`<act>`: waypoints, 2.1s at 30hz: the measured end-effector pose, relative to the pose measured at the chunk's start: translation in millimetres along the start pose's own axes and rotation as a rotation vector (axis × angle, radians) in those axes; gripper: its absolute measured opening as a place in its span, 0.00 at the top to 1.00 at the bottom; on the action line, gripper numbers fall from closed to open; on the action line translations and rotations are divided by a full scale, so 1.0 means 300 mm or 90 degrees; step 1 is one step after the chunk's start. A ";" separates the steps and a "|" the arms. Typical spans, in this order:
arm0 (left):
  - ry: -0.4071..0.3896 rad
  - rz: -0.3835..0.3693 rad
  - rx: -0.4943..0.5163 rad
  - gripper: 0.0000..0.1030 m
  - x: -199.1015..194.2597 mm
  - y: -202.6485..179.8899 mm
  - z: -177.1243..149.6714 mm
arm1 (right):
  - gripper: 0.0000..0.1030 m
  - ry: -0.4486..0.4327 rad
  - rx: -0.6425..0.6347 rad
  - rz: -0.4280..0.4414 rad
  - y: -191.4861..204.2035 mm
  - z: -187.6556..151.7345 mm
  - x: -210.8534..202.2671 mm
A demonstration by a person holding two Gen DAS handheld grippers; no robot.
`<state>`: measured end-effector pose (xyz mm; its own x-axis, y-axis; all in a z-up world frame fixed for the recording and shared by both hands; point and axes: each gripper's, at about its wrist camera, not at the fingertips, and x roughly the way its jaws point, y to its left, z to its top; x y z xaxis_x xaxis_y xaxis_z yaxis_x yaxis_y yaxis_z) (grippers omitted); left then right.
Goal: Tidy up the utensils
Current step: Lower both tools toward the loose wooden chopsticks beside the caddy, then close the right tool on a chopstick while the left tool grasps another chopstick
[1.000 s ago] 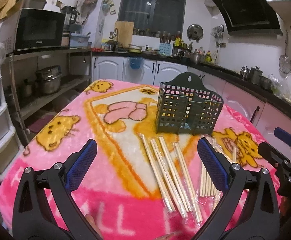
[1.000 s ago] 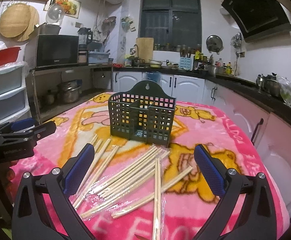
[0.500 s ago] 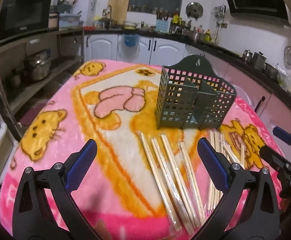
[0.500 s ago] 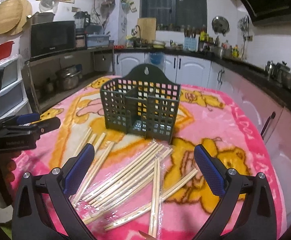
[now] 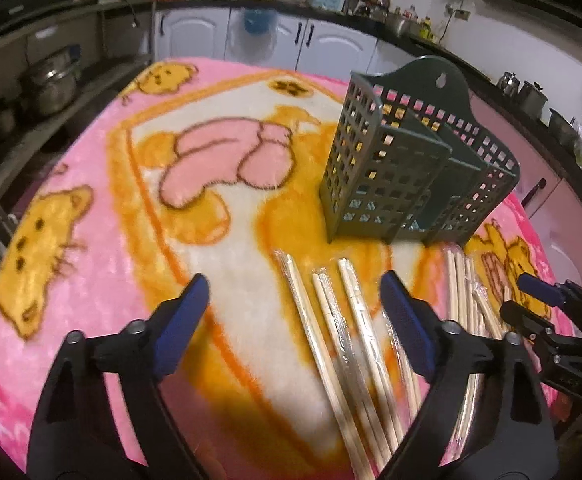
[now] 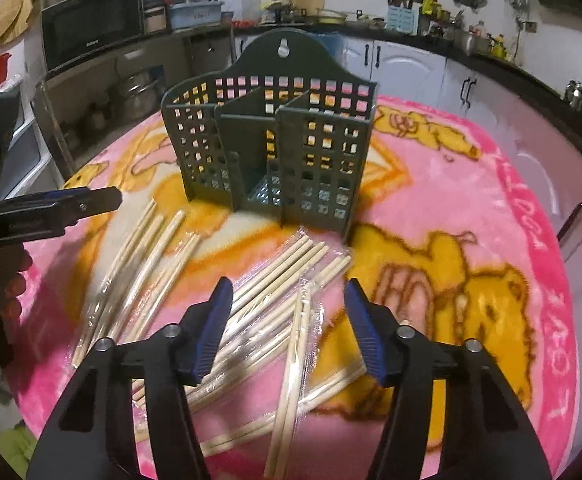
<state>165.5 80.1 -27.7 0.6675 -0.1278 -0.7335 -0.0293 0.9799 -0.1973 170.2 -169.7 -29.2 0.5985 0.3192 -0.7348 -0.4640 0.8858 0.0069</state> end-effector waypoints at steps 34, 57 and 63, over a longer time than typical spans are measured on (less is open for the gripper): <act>0.129 -0.013 -0.043 0.88 0.234 0.050 0.102 | 0.89 0.092 0.013 0.028 -0.078 0.038 0.154; 0.014 -0.073 0.003 0.96 -0.016 -0.051 0.154 | 0.96 -0.075 0.031 0.105 -0.077 0.155 -0.138; -0.028 -0.102 0.026 0.97 -0.102 -0.118 0.209 | 0.96 -0.122 0.030 0.116 -0.072 0.201 -0.208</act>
<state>192.8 58.8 42.5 0.6930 -0.2762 -0.6660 0.1098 0.9533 -0.2812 182.4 -188.4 57.4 0.6222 0.5290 -0.5770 -0.5472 0.8211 0.1627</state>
